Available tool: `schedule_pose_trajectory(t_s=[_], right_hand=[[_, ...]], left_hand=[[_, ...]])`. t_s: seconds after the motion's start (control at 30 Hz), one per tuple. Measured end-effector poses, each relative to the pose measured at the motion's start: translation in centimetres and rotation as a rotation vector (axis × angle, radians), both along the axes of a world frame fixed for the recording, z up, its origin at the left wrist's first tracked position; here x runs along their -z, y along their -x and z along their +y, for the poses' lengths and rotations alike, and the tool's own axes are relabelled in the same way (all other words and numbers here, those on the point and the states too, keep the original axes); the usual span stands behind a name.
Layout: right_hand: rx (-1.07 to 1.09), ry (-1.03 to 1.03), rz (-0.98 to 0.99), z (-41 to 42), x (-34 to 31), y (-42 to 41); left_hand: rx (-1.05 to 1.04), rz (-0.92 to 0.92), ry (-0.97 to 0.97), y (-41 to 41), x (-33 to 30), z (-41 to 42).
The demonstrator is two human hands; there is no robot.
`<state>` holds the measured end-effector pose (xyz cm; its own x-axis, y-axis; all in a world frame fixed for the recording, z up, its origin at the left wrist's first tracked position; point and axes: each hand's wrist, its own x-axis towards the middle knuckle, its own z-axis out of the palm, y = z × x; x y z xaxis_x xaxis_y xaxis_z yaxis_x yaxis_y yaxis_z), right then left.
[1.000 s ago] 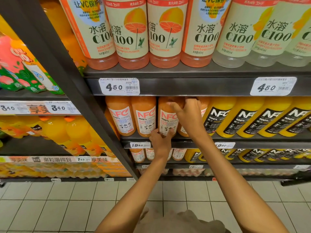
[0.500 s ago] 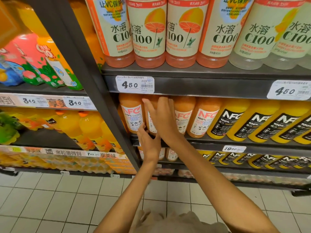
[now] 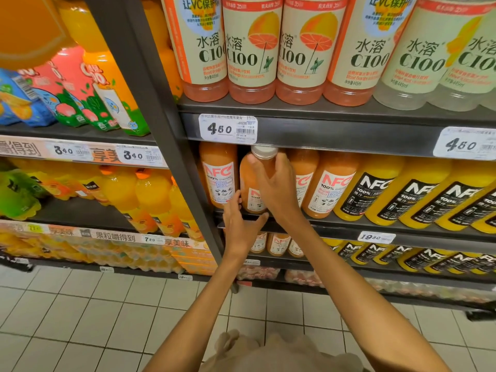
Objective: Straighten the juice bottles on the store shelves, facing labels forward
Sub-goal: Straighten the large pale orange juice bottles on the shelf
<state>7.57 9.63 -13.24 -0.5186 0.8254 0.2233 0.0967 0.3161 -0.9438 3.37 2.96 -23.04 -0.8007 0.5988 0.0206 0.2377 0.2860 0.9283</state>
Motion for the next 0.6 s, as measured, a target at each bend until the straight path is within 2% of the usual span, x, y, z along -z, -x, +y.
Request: schedule_pose_trajectory(t_s=[0.13,0.27,0.4,0.6], right_hand=[[0.012,0.009,0.009,-0.1,0.0,-0.1],[0.004,0.006,0.050,-0.8,-0.1,-0.7],[-0.035,-0.009,0.068,-1.5,0.1,-1.9],[-0.080,-0.003,0.078,-1.5,-0.1,-3.7]], left_hand=[[0.023,0.045,0.013,-0.1,0.6,-0.7],[0.065,-0.054,0.047,-0.1,0.9,-1.1],[0.160,-0.226,-0.010,-0.8,1.3,-2.3],[0.166,-0.218,-0.029,-1.7,1.5,-4.6]])
